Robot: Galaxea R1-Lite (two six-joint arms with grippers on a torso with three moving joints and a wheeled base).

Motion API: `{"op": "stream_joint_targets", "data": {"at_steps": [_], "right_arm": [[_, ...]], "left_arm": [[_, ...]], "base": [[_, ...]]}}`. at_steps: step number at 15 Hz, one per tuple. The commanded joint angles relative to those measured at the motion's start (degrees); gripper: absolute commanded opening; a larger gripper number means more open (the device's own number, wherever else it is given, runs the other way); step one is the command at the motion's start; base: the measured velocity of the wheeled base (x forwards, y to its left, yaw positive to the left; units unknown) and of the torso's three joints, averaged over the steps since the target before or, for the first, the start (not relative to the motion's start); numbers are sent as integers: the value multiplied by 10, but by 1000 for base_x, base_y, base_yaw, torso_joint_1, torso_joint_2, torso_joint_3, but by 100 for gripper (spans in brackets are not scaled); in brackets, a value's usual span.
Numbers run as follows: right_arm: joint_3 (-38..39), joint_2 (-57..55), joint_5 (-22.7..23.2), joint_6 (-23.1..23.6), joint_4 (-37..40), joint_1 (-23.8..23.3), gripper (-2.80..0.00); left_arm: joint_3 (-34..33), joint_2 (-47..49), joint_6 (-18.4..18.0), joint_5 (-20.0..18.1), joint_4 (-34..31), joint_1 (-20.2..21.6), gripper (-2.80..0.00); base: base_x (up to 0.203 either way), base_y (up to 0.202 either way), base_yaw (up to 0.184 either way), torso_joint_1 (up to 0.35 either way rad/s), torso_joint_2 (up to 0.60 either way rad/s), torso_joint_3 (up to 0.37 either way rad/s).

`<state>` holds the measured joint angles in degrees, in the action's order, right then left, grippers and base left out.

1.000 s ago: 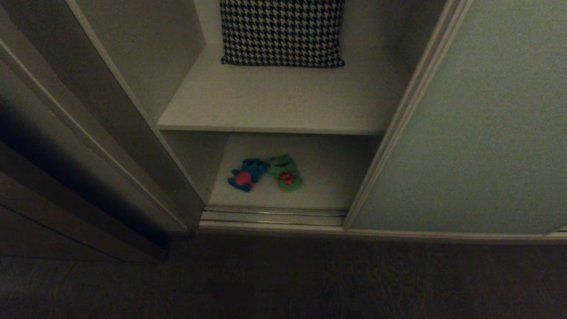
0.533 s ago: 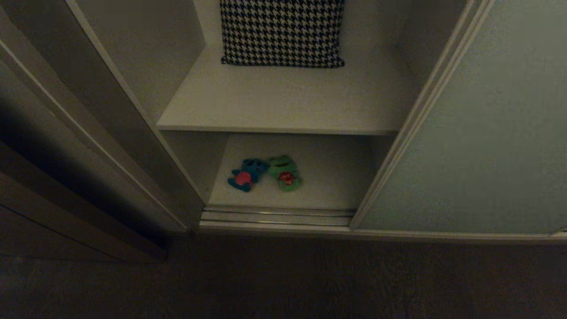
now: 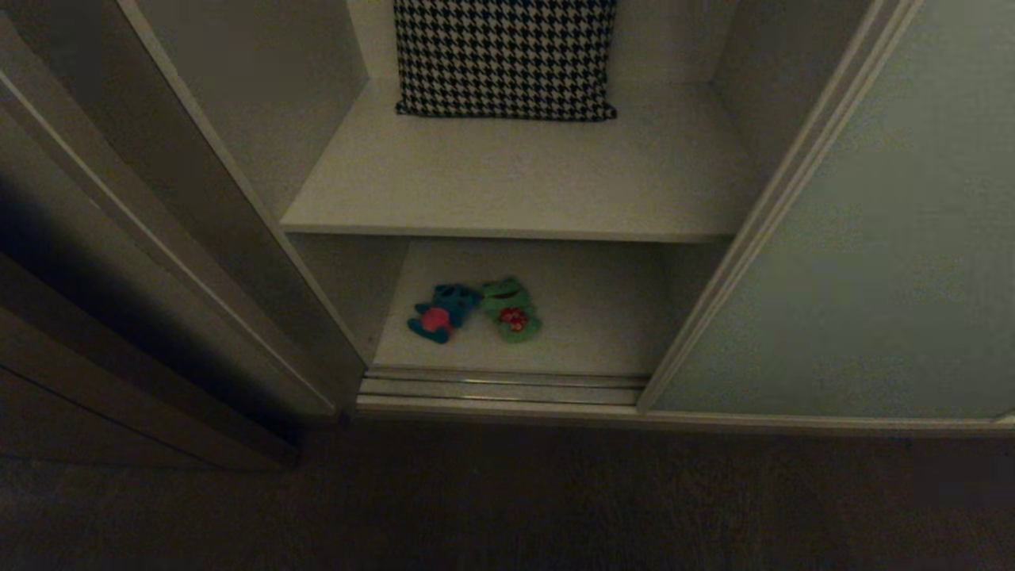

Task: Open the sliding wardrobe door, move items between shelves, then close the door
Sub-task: Open the door

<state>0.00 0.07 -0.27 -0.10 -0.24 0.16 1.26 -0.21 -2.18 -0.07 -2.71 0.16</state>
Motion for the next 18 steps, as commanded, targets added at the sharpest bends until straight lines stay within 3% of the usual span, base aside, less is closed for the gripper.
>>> {"op": "stream_joint_targets", "data": {"at_steps": [1, 18], "right_arm": [[0, 1, 0, 0, 0, 0, -280], [0, 1, 0, 0, 0, 0, -280]], "left_arm": [[0, 2, 12, 2, 0, 0, -280], [-7, 2, 5, 2, 18, 0, -280]], "base": [[0, 0, 0, 0, 0, 0], [0, 0, 0, 0, 0, 0]]}}
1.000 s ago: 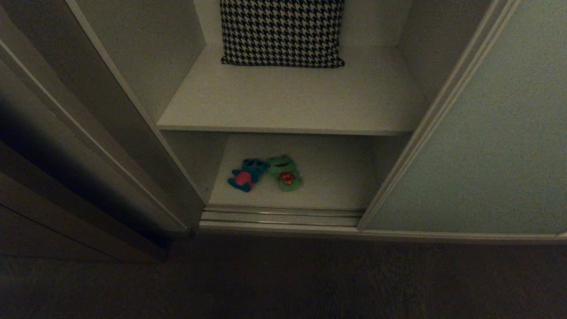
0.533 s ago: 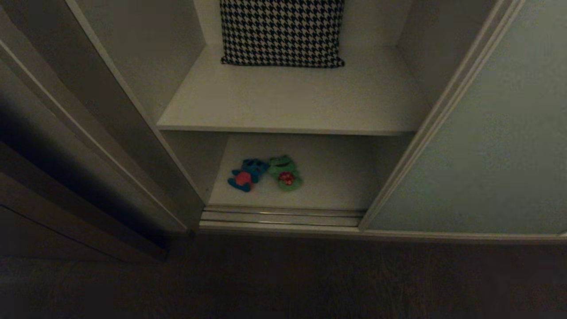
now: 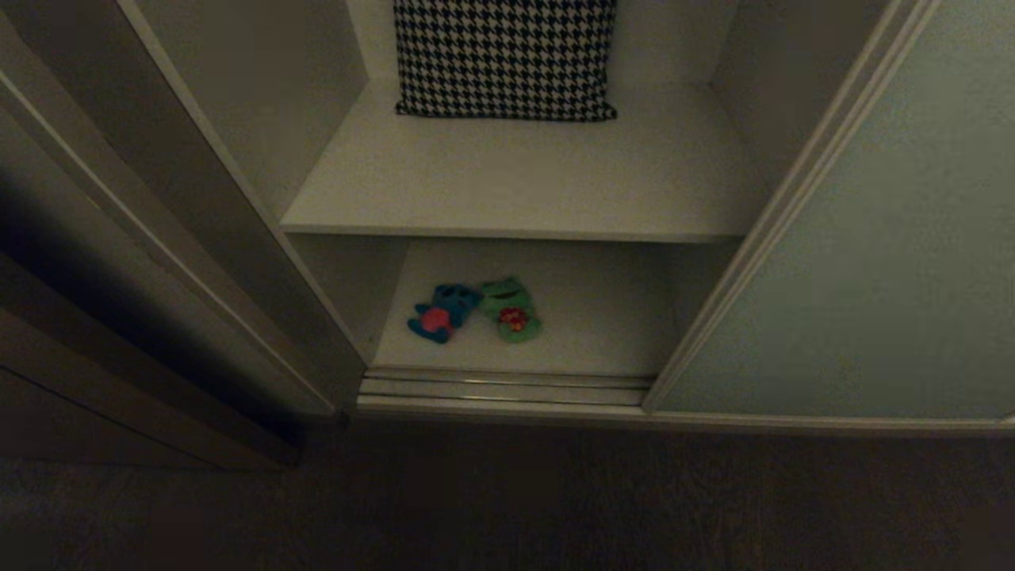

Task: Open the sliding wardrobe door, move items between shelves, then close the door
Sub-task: Open the door, then place the blue doll on the higher shelf

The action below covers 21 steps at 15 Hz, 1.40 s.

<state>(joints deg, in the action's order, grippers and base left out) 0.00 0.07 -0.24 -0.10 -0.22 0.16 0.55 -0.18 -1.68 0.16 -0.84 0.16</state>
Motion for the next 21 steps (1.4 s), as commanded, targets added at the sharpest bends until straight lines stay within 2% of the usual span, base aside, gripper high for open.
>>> {"op": "stream_joint_targets", "data": {"at_steps": [1, 6, 14, 21], "right_arm": [[0, 1, 0, 0, 0, 0, -280], [0, 1, 0, 0, 0, 0, -280], [0, 1, 0, 0, 0, 0, -280], [0, 1, 0, 0, 0, 0, -280]], "left_arm": [[0, 2, -1, 1, 0, 0, -280], [0, 2, 3, 0, 1, 0, -280], [2, 3, -17, -3, -7, 0, -280], [0, 2, -16, -2, -2, 0, -280]], "base": [[0, 0, 0, 1, -1, -35], [0, 0, 0, 1, 1, -161], [0, 0, 0, 4, 2, -195], [0, 0, 0, 3, 0, -197]]}}
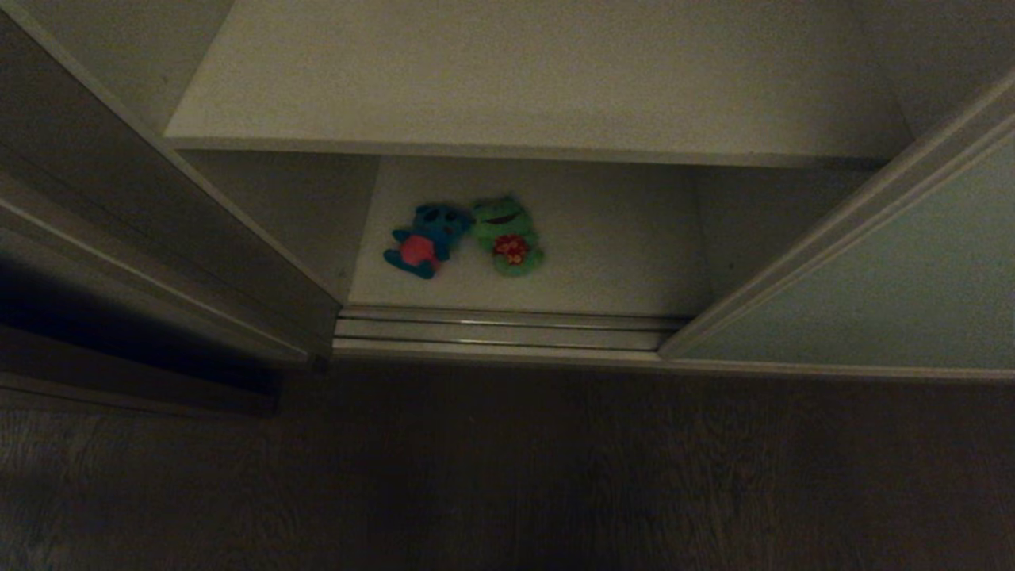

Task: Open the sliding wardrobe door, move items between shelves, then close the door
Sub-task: Place the blue doll on the higher shelf

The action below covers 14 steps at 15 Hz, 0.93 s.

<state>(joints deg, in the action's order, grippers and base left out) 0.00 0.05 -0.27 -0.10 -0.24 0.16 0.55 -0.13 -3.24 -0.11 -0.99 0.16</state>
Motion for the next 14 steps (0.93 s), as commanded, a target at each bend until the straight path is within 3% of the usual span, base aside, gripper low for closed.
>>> {"op": "stream_joint_targets", "data": {"at_steps": [1, 14], "right_arm": [[0, 1, 0, 0, 0, 0, -280], [0, 0, 0, 0, 0, 0, -280]], "left_arm": [[0, 1, 0, 0, -1, 0, -280], [-1, 1, 4, 0, 2, -1, -280]], "base": [[0, 0, 0, -2, 2, -198], [0, 0, 0, 3, 1, -194]]}}
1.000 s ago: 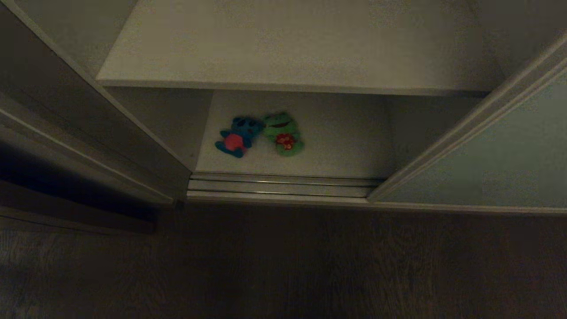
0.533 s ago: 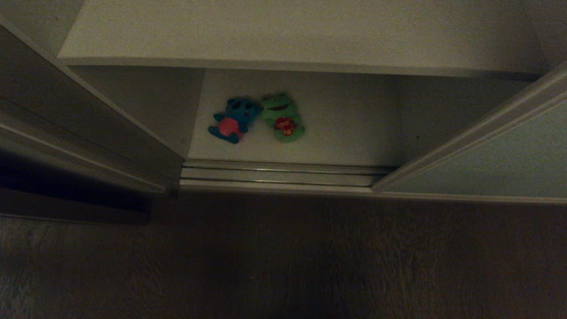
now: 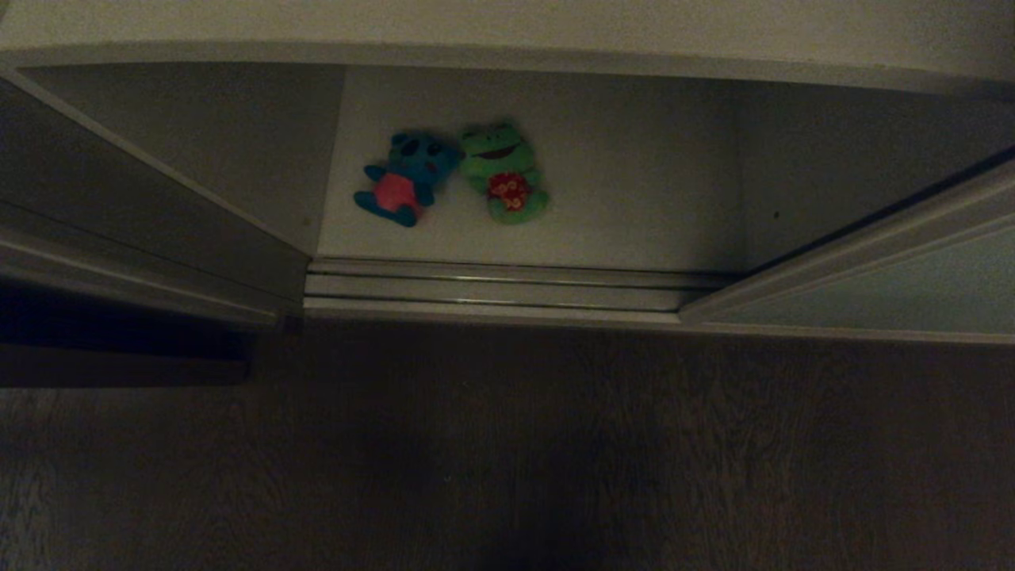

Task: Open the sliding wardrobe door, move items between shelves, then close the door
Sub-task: Place the blue doll on the higher shelf

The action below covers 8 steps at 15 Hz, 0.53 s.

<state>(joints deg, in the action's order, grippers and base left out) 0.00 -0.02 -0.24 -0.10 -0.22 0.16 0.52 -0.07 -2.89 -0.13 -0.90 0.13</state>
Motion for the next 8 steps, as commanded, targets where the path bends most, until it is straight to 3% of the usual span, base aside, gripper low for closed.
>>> {"op": "stream_joint_targets", "data": {"at_steps": [1, 8], "right_arm": [[0, 2, 0, 0, 0, 0, -280], [0, 2, 0, 0, 0, 0, -280]], "left_arm": [[0, 1, 1, 0, 1, 0, -280], [-1, 1, 8, 1, 1, 0, -280]], "base": [[0, 0, 0, 3, 2, -117], [0, 0, 0, 0, 2, -14]]}}
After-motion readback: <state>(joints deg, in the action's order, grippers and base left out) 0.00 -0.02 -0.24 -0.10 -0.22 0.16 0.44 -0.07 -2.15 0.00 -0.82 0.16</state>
